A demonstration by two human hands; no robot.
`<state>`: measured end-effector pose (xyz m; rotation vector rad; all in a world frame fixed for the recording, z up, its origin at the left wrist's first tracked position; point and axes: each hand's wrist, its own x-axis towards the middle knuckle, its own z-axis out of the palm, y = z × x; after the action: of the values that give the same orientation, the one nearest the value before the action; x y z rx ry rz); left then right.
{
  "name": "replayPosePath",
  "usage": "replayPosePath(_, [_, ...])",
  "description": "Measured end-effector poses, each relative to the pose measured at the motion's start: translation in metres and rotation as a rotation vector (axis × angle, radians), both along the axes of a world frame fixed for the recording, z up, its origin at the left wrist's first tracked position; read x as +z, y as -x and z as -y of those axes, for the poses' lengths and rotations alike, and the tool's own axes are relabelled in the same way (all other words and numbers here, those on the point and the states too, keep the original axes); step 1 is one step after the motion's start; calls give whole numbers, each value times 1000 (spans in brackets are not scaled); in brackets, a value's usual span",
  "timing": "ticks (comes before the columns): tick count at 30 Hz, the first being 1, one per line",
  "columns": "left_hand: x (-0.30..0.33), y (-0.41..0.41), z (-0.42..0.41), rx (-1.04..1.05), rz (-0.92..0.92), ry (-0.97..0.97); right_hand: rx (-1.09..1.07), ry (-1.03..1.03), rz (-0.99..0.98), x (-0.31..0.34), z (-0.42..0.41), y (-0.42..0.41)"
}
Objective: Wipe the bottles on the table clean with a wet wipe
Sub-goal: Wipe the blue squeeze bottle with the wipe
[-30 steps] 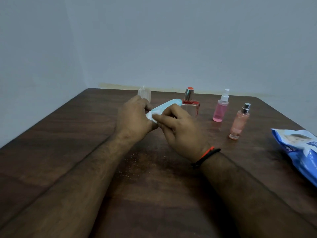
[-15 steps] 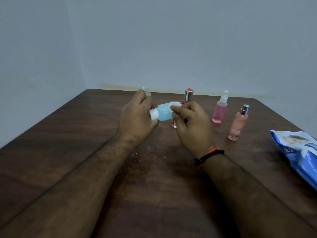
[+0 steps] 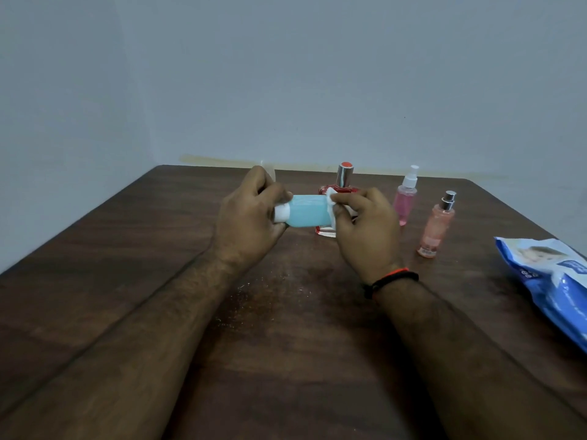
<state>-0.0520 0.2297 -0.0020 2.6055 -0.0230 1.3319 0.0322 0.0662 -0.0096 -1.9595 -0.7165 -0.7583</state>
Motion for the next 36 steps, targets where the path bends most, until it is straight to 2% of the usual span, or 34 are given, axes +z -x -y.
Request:
replayPosePath(5, [-3,-4,1,18,37,-72,204,93,136,-1,-13,19])
replayPosePath(8, [-3,-5,0,31,61,-115,236,141,171,0,-15,21])
replayPosePath(12, [-2,-6,0,18,61,-126,146,103,136,2,-7,10])
replayPosePath(16, [0,-4,-5,-3,91,-86,-12,50,-28,5,5,-2])
replayPosePath(19, [2,-3,-6,-6,116,-127,7,40,-50,4,4,-1])
replayPosePath(22, [2,-4,-2,7,123,-212,133,20,28,4,-5,10])
replayPosePath(25, [2,-5,0,-14,132,-269,236,87,146,4,-13,22])
replayPosePath(28, [1,-6,0,-29,144,-277,245,112,190,4,-14,22])
replayPosePath(36, [3,-5,0,-39,164,-282,-13,-16,-107,8,3,1])
